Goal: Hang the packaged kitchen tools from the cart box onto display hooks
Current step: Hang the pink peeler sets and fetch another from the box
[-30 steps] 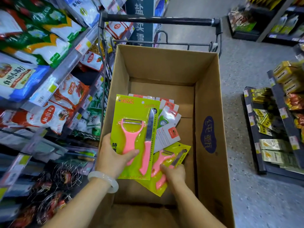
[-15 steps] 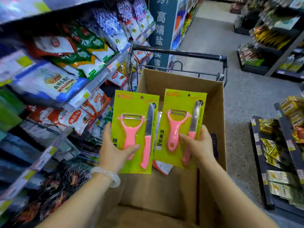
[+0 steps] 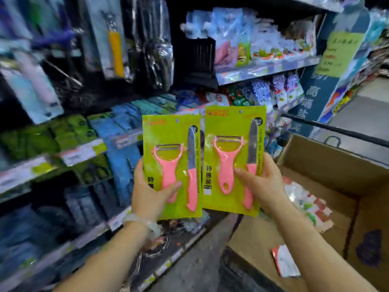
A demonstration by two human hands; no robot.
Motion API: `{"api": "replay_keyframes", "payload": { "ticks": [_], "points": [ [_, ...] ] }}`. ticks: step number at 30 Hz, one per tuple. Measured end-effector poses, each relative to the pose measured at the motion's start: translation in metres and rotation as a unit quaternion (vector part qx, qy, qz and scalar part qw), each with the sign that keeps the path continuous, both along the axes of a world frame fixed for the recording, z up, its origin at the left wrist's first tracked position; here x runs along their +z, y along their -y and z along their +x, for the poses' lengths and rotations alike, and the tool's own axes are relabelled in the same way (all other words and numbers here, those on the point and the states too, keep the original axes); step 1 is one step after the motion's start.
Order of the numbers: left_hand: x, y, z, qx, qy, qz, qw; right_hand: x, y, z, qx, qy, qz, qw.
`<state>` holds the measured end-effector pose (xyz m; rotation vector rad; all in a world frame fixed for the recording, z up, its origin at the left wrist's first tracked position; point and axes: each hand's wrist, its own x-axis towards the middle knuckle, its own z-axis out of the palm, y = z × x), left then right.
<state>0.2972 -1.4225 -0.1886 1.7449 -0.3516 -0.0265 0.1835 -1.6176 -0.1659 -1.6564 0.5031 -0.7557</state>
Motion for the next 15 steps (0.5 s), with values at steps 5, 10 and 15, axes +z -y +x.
{"api": "replay_keyframes", "payload": {
  "ticks": [5, 10, 15],
  "points": [
    [0.025, -0.165, -0.004, 0.12, 0.02, -0.026, 0.992, 0.028, -0.137, 0.046, 0.14, 0.024, 0.02, 0.99],
    [0.044, -0.32, -0.024, 0.236, 0.048, -0.052, 0.969, 0.039, -0.294, 0.085, 0.3, 0.026, 0.021, 0.953],
    [0.05, -0.458, -0.057, 0.35, 0.052, -0.068, 0.933, 0.05, -0.436, 0.111, 0.429, 0.017, -0.003, 0.903]
  ]
}}
